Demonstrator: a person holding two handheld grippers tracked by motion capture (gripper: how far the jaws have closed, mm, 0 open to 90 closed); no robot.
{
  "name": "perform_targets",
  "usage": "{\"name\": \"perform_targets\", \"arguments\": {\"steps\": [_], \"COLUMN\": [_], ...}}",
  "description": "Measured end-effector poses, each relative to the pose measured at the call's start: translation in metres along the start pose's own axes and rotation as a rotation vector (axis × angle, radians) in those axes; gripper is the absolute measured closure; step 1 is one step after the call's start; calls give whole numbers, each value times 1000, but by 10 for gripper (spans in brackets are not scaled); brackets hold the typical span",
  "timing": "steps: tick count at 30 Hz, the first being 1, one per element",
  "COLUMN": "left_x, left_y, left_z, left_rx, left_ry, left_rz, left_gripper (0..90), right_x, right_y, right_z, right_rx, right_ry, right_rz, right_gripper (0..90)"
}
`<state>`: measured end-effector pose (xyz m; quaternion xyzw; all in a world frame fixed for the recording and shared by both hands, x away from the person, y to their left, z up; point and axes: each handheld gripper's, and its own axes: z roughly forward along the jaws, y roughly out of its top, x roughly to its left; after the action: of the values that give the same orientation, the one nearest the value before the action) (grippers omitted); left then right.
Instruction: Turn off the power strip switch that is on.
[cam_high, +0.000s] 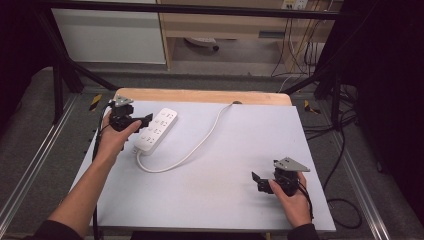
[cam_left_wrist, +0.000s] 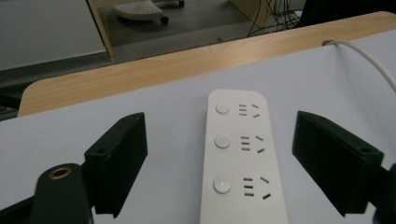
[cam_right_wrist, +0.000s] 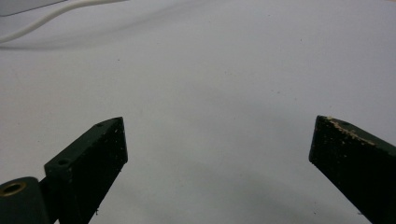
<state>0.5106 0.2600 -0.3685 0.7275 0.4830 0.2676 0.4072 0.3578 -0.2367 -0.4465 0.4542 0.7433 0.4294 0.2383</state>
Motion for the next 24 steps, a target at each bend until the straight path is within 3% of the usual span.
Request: {"name": "perform_targets", "arguments": {"steps": [3,7,12,15,16,19,24], "left_x": [-4,-7,-4,-2,-2,-1,2], "left_y": [3,4,0,-1,-1,-2,-6], "left_z": [3,7,14,17,17,19,25], "left_rx": [-4,12,36,42,36,23,70], "left_ry": [-8,-22,-38,-35,-31,-12,-17], "left_rz": [8,31,18,20,19,32,36], "left_gripper": [225,370,448,494,566,639,730], "right_x": [0,-1,-2,-2,-2,-1,-1], "right_y": [0,0,1,1,1,2,2], "right_z": [0,-1,-2,-2,-2,-1,-3], "right_rx": [-1,-7,-14,-13,-13,-13,-14], "right_ry": [-1,-16,-10,-7,-7,-3,-1], "right_rz": [0,13,14,14,13,11,10], "right_gripper": [41,37,40,41,42,44,45]}}
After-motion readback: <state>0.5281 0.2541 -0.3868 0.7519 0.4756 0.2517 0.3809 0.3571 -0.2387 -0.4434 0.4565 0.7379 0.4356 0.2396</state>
